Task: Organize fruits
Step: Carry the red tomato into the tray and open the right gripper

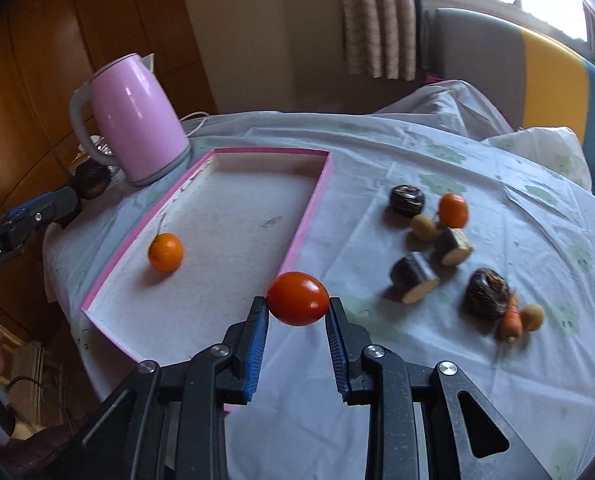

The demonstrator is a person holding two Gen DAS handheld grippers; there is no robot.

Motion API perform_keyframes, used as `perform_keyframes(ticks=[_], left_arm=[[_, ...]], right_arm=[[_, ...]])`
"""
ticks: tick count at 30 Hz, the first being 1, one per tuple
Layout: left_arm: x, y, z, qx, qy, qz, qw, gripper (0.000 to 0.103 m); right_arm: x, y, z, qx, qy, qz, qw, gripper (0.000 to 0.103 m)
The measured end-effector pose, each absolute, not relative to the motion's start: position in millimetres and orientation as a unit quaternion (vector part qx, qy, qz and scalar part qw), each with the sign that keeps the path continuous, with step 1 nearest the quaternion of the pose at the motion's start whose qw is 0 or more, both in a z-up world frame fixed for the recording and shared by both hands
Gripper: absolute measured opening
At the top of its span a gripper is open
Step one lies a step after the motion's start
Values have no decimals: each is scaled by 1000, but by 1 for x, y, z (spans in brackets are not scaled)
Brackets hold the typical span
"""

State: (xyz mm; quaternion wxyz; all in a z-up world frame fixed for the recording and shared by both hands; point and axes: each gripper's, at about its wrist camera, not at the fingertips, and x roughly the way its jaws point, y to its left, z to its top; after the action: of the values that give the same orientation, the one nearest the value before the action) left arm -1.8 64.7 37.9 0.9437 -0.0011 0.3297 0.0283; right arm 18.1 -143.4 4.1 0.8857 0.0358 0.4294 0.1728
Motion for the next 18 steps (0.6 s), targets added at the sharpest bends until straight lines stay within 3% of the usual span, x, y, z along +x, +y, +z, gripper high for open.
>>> perform_keyframes(ticks=[18], left_arm=[[-2,75,30,-9,342,38,939,50]], right_arm=[[59,-59,-21,-18,465,219,858,31]])
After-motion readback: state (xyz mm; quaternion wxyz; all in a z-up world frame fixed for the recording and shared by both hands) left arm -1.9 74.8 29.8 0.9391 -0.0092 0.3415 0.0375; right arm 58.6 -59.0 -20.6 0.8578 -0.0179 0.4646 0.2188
